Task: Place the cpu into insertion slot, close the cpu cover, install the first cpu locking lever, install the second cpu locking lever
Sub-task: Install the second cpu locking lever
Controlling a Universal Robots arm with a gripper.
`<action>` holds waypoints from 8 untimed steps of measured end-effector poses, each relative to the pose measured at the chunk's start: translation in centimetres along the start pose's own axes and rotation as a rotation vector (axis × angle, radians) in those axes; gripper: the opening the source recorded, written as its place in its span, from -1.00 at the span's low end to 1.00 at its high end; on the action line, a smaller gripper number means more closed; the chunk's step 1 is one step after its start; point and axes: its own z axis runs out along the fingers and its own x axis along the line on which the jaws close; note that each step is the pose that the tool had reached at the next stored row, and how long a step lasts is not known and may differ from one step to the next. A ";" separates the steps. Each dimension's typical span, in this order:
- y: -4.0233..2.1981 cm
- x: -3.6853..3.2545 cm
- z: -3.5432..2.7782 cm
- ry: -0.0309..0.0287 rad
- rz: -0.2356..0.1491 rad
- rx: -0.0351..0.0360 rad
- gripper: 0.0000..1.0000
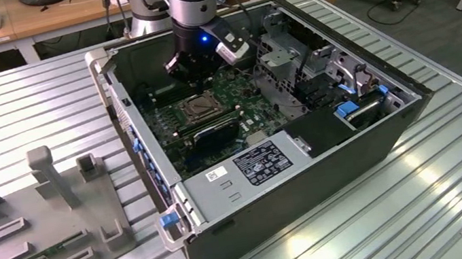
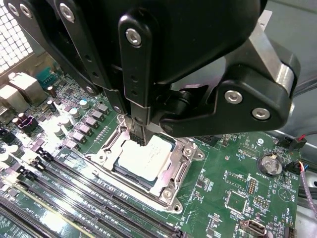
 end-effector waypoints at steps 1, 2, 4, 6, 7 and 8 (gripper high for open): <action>0.00 0.00 0.00 0.0000 0.000 0.0000 -0.79; 0.00 0.00 0.00 0.0000 0.000 0.0000 -0.79; 0.00 0.00 0.00 0.0000 0.000 0.0000 -0.79; -0.03 0.00 -0.04 0.0002 0.000 0.0002 -0.79; -0.04 0.00 -0.06 0.0000 0.000 0.0001 -0.79; -0.07 -0.01 -0.07 0.0000 0.000 0.0000 -0.79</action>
